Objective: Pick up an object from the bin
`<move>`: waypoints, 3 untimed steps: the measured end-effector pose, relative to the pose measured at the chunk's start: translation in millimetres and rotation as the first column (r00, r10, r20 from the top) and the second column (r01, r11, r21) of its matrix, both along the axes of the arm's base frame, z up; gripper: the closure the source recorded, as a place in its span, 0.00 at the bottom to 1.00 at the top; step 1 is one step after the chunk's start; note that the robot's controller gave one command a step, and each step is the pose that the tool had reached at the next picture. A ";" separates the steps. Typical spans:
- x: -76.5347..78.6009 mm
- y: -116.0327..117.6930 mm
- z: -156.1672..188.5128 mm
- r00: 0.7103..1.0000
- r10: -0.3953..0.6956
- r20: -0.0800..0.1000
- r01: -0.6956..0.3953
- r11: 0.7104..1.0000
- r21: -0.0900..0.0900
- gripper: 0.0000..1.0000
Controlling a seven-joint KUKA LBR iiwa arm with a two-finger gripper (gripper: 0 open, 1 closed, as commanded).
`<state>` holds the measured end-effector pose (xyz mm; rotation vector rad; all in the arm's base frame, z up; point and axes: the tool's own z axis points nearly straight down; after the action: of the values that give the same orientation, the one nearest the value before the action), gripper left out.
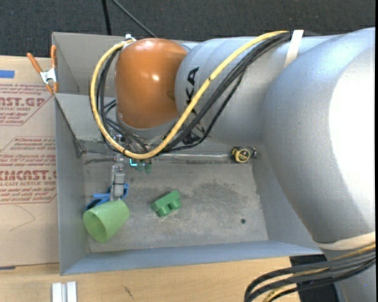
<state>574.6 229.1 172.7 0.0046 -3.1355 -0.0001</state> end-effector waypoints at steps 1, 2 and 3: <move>-48.9 -45.0 -91.4 0.876 0.482 0.000 -0.482 0.876 0.001 0.00; -81.0 1.4 -102.4 0.788 0.616 0.012 -0.616 0.788 0.001 0.00; -95.0 -9.5 -54.6 0.444 0.896 0.010 -0.896 0.444 -0.001 0.00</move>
Offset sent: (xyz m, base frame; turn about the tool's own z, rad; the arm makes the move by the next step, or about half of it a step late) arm -0.0470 -0.0444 -0.0886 -0.5030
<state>479.6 219.7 118.1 1.6615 -2.6705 -0.0018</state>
